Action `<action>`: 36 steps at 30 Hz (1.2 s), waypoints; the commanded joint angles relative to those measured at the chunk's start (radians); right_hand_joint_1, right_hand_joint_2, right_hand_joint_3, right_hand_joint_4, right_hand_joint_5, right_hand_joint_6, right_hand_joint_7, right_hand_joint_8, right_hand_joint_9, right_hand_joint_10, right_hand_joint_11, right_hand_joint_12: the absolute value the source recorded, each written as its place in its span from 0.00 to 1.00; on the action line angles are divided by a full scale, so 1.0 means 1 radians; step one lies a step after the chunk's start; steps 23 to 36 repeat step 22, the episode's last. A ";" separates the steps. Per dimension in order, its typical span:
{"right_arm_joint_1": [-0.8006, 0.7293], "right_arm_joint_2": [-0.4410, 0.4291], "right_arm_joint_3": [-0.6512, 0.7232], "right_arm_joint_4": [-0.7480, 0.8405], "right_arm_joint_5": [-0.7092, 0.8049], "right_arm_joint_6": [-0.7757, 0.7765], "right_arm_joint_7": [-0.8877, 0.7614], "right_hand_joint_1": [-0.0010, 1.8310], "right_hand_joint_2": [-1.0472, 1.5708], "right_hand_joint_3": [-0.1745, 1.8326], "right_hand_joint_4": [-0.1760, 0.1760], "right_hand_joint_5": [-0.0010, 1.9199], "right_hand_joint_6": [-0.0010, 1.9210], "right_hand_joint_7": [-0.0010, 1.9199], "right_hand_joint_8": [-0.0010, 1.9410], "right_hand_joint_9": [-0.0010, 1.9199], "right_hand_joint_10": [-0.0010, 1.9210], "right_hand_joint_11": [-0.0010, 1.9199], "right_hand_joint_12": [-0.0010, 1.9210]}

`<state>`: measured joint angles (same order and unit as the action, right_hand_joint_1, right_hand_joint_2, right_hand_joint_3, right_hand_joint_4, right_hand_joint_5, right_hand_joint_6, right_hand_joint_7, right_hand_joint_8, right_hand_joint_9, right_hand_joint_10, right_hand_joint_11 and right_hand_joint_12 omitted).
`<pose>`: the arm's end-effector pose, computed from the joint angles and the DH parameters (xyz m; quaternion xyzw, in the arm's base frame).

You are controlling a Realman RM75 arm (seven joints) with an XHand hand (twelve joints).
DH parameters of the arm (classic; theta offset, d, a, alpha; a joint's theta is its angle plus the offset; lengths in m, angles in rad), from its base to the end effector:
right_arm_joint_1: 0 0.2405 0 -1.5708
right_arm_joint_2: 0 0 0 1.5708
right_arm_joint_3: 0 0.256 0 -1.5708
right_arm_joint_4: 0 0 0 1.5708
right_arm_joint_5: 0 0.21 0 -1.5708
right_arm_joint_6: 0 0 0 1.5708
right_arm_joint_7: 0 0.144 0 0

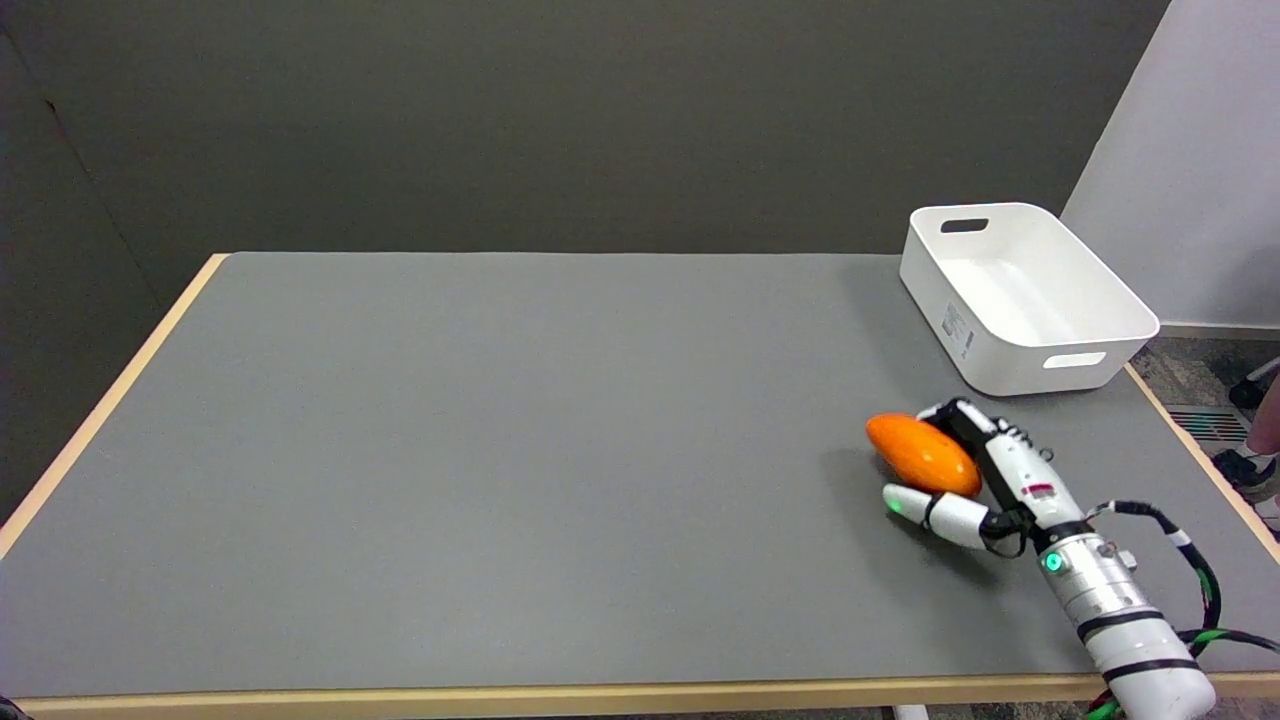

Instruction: Pick up mango.

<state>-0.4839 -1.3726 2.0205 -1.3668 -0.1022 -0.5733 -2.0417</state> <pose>-0.3338 -0.1742 0.4269 0.5659 -0.2021 0.2460 0.7605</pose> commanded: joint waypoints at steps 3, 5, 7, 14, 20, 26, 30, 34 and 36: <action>0.040 0.048 0.039 -0.290 0.139 -0.136 -0.002 0.58 0.89 0.21 0.28 0.22 0.88 0.34 0.90 0.38 0.97 0.03 1.00; 0.053 0.061 0.039 -0.333 0.139 -0.116 -0.002 0.58 0.89 0.21 0.28 0.22 0.88 0.34 0.90 0.38 0.98 0.03 1.00; 0.072 0.073 0.039 -0.383 0.139 -0.082 -0.002 0.58 0.89 0.20 0.27 0.22 0.88 0.34 0.89 0.38 0.98 0.03 1.00; 0.259 0.179 0.025 -0.439 0.139 0.181 -0.004 0.58 0.89 0.21 0.27 0.22 0.88 0.34 0.90 0.38 0.98 0.02 1.00; 0.534 0.291 -0.067 -0.223 0.139 0.401 -0.004 0.58 0.89 0.21 0.26 0.21 0.89 0.34 0.91 0.36 0.99 0.00 1.00; 0.614 0.310 -0.094 -0.125 0.139 0.434 -0.004 0.58 0.89 0.21 0.26 0.21 0.89 0.33 0.91 0.35 0.99 0.00 1.00; 0.614 0.310 -0.094 -0.125 0.139 0.434 -0.004 0.58 0.89 0.21 0.26 0.21 0.89 0.33 0.91 0.35 0.99 0.00 1.00; 0.614 0.310 -0.094 -0.125 0.139 0.434 -0.004 0.58 0.89 0.21 0.26 0.21 0.89 0.33 0.91 0.35 0.99 0.00 1.00; 0.614 0.310 -0.094 -0.125 0.139 0.434 -0.004 0.58 0.89 0.21 0.26 0.21 0.89 0.33 0.91 0.35 0.99 0.00 1.00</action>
